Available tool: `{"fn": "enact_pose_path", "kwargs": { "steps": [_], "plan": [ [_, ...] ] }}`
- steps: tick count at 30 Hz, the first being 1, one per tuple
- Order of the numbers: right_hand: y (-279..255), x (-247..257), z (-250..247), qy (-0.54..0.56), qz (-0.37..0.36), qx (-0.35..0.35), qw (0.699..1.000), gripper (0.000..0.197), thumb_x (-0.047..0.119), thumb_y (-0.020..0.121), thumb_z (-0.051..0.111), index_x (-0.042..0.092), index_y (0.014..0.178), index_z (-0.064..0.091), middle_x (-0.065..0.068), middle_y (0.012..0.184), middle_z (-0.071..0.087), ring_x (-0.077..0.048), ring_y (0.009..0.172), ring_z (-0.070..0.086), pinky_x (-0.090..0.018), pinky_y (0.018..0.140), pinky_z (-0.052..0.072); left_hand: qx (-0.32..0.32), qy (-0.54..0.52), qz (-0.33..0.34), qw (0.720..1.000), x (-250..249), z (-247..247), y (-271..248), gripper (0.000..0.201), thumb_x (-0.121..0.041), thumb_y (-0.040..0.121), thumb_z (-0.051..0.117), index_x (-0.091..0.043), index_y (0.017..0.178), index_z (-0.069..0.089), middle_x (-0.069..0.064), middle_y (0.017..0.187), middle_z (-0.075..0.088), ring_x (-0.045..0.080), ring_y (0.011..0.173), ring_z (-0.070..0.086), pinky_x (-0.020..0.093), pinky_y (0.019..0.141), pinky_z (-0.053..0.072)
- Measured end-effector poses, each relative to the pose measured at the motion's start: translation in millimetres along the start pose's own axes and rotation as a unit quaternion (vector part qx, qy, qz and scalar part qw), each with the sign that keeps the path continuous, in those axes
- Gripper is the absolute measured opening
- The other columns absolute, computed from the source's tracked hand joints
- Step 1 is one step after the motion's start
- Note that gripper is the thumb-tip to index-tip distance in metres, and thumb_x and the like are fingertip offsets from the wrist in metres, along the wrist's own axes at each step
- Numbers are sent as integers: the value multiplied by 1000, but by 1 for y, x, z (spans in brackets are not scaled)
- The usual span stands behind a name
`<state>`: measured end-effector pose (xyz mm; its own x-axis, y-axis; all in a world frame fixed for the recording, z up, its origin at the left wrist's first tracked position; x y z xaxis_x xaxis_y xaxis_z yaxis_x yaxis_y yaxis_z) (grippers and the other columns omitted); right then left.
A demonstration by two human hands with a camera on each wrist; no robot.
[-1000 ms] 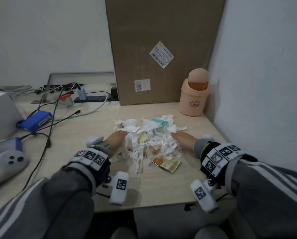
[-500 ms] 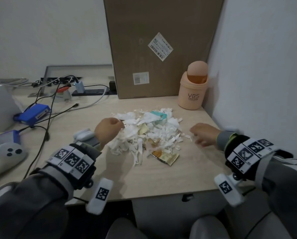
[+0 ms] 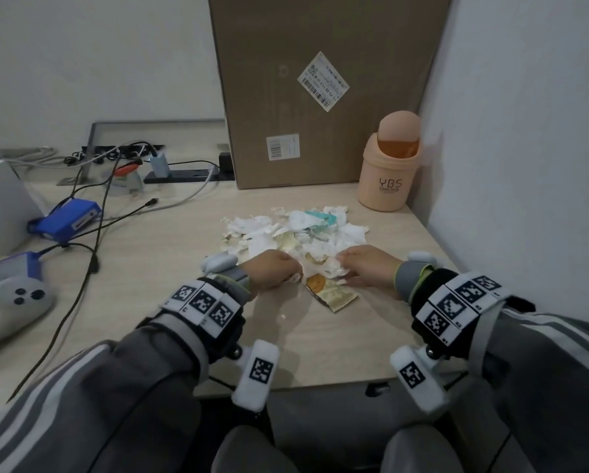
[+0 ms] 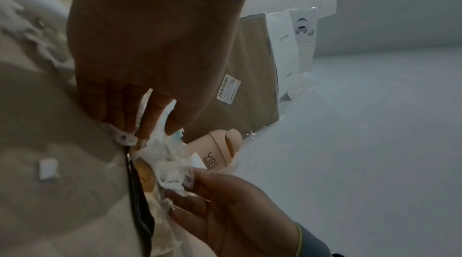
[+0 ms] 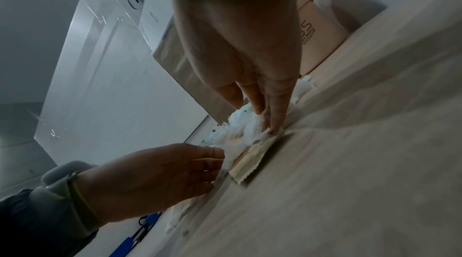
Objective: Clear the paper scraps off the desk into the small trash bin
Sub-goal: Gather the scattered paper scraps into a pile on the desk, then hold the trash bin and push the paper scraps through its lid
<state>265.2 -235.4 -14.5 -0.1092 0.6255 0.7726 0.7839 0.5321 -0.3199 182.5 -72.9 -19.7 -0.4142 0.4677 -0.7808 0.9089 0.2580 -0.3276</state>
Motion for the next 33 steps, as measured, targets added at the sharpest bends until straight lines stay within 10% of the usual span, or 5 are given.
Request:
{"fn": "enact_pose_path", "kwargs": {
  "steps": [7,11,18,26,33],
  "plan": [
    [20,5,-76,-151,-31,-253,955,30,33,87,54,15,63,60,-1,68,58,-24,74,55,-27,62,35,-150,61,30,986,-33,-35,13,30,-19,94,54,-12,65,62,-5,50,52,12,51,42,22,49,32],
    [54,17,-127,-180,-92,-314,928,10,24,87,56,14,87,60,-11,92,61,-27,86,55,-30,77,42,-181,0,72,981,-47,-46,28,23,-19,95,53,-6,81,66,-1,63,54,12,54,43,19,47,35],
    [117,28,-168,-291,-105,-294,904,50,15,88,56,10,135,42,-18,137,44,-36,124,44,-39,100,38,-146,-122,81,978,-39,-49,41,20,-16,97,48,-7,94,66,1,77,60,11,60,50,18,53,38],
    [126,37,-171,-298,-75,-302,902,33,13,92,46,6,124,51,-21,124,55,-38,113,52,-38,91,42,-174,-156,75,969,-23,-61,47,19,-15,98,48,-8,103,65,2,84,62,12,66,54,20,60,41],
    [70,65,-142,-259,-211,-333,882,18,12,88,53,12,105,57,-12,108,63,-32,94,57,-33,76,40,-190,-163,110,962,-41,-58,39,48,-20,90,66,-17,133,46,3,118,57,18,97,58,23,70,45]
  ]
}}
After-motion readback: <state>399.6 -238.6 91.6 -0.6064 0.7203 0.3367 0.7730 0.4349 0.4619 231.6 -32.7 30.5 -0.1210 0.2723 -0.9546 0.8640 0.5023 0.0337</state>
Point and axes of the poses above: each hand's wrist, its own y-axis towards the middle knuckle, its own z-axis out of the palm, x = y × z, the point moved 4 cm from there along y, towards the middle knuckle
